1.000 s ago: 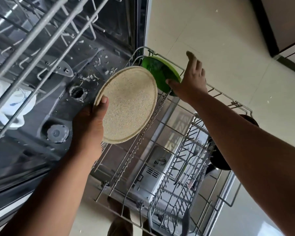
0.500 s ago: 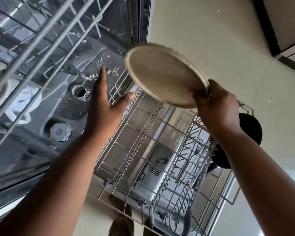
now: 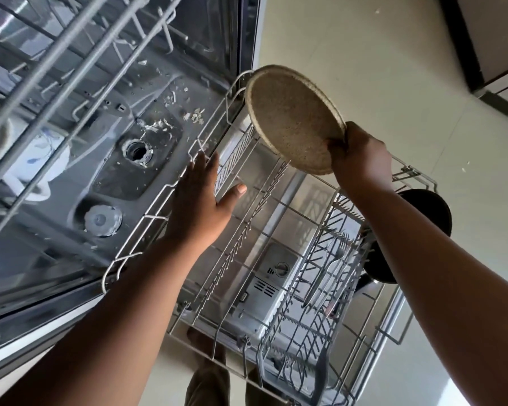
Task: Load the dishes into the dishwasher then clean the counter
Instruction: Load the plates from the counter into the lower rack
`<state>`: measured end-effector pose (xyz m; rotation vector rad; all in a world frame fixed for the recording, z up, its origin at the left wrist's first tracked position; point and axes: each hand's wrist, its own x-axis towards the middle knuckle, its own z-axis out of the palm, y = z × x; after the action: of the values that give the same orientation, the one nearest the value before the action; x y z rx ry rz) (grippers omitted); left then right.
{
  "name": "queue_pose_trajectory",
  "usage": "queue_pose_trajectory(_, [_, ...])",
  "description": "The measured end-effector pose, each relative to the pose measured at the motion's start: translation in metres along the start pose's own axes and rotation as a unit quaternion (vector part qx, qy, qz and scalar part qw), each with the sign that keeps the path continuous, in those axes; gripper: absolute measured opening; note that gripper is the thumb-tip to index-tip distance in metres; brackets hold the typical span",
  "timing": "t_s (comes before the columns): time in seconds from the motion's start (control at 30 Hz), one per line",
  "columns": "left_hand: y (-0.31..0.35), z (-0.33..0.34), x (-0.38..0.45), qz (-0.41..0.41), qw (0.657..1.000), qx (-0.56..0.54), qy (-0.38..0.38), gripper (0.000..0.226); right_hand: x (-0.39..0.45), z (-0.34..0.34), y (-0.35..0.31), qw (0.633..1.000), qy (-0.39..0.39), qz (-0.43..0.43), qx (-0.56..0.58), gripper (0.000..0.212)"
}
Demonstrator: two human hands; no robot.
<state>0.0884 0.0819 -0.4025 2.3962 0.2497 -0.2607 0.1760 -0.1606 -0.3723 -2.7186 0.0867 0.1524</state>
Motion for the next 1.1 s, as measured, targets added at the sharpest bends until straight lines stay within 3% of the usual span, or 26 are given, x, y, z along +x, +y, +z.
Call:
queue_pose_trajectory(0.27, [-0.001, 0.005, 0.001, 0.008, 1.0, 0.027, -0.009, 0.084, 0.008, 0.026, -0.016, 0.998, -0.037, -0.023, -0.035, 0.018])
queue_pose_trajectory(0.53, [0.009, 0.008, -0.002, 0.035, 0.992, 0.117, -0.04, 0.083, 0.019, 0.033, -0.022, 0.995, -0.068, 0.038, -0.064, 0.023])
queue_pose_trajectory(0.87, [0.008, -0.001, -0.031, 0.031, 0.963, 0.254, -0.088, 0.092, -0.036, 0.026, -0.002, 0.985, -0.097, 0.087, -0.112, 0.076])
queue_pose_trajectory(0.97, [0.011, -0.012, -0.057, 0.017, 0.956, 0.273, -0.104, 0.095, -0.064, 0.016, -0.016, 0.978, -0.121, 0.043, -0.165, 0.081])
queue_pose_trajectory(1.1, [0.028, -0.044, -0.108, -0.019, 0.951, 0.278, -0.131, 0.096, -0.112, -0.007, -0.048, 0.958, -0.182, -0.077, -0.208, 0.081])
